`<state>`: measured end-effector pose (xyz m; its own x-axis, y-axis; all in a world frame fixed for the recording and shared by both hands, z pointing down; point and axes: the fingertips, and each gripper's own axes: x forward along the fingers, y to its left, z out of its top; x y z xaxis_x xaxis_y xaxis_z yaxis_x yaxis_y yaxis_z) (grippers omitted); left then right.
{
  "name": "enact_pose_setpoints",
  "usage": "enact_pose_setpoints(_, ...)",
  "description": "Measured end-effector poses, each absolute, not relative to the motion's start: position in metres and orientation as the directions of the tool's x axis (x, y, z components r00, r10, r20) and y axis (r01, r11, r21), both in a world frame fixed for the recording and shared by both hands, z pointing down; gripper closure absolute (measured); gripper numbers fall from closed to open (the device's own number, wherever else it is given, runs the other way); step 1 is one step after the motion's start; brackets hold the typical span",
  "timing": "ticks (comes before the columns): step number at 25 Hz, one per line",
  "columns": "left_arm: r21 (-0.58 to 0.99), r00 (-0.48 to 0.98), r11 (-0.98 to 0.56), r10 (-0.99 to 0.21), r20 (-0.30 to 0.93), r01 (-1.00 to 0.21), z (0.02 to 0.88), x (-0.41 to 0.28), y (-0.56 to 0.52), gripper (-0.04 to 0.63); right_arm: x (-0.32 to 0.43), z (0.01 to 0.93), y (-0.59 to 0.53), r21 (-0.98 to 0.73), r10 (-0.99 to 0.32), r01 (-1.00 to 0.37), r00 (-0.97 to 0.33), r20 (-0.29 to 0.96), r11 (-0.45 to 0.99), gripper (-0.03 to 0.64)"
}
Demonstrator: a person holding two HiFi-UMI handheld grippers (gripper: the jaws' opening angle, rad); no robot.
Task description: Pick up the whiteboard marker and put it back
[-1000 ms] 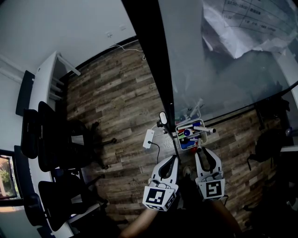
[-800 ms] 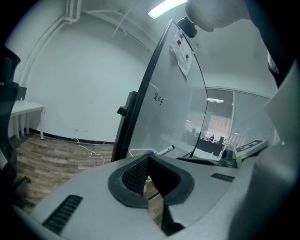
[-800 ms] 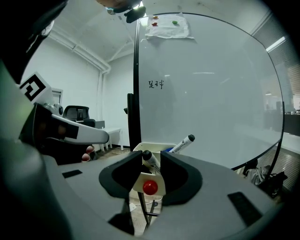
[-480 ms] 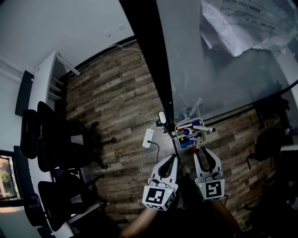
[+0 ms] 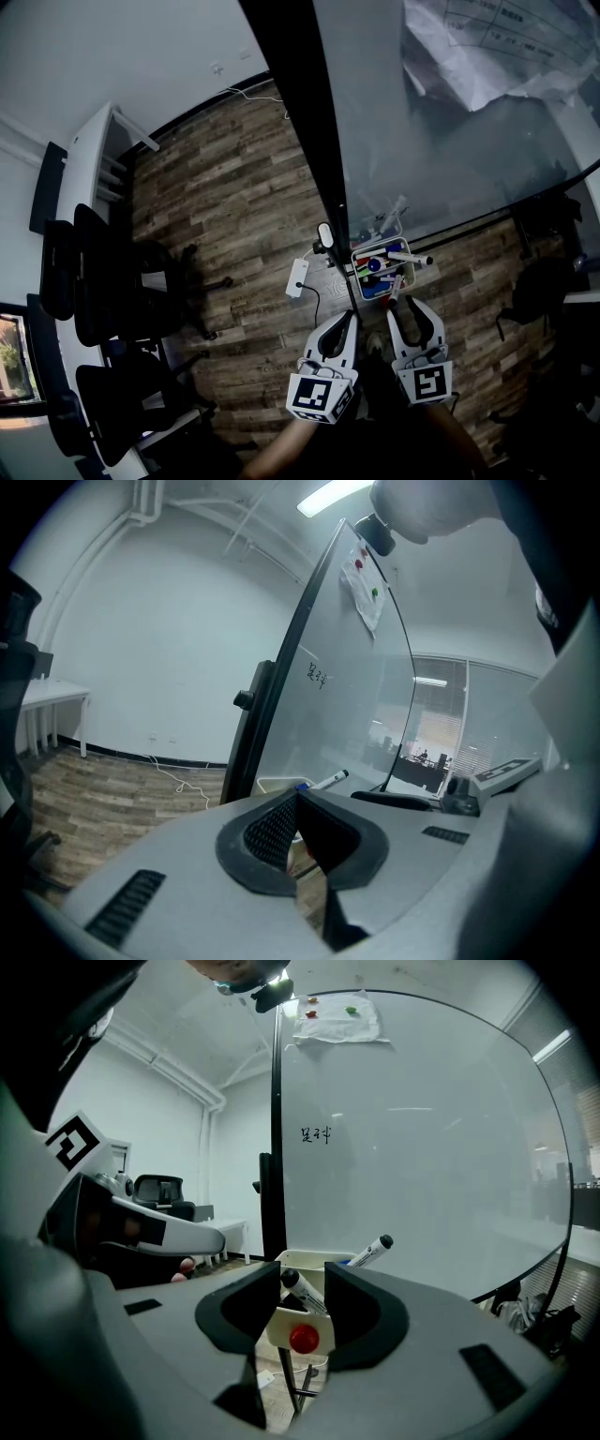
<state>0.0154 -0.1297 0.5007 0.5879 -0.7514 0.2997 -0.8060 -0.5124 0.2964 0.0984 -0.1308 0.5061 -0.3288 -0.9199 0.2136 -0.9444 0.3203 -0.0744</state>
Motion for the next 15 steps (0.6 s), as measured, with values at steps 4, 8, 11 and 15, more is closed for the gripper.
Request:
enact_pose_setpoints(4, 0.294, 0.593, -0.519, -0.748, 0.297, -0.803, 0.5008, 0.0159, -0.1277, 0.588, 0.0985, 0.5048, -0.1290, -0.078, -0.921, -0.945, -0.328, 0.210, 0.318, 0.479)
enact_pose_setpoints(8, 0.297, 0.590, -0.514, -0.751, 0.299, -0.805, 0.5013, 0.0151, -0.1277, 0.588, 0.0972, 0.5048, -0.1278, -0.083, -0.918, -0.941, -0.338, 0.206, 0.328, 0.476)
enact_pose_setpoints(11, 0.299, 0.588, -0.511, -0.752, 0.299, -0.806, 0.5010, 0.0153, -0.1281, 0.588, 0.0978, 0.5055, -0.1279, -0.086, -0.918, -0.942, -0.336, 0.210, 0.325, 0.474)
enact_pose_setpoints(15, 0.295, 0.593, -0.519, -0.748, 0.296, -0.802, 0.5017, 0.0165, -0.1274, 0.588, 0.0992, 0.5056, -0.1283, -0.082, -0.919, -0.943, -0.334, 0.208, 0.324, 0.474)
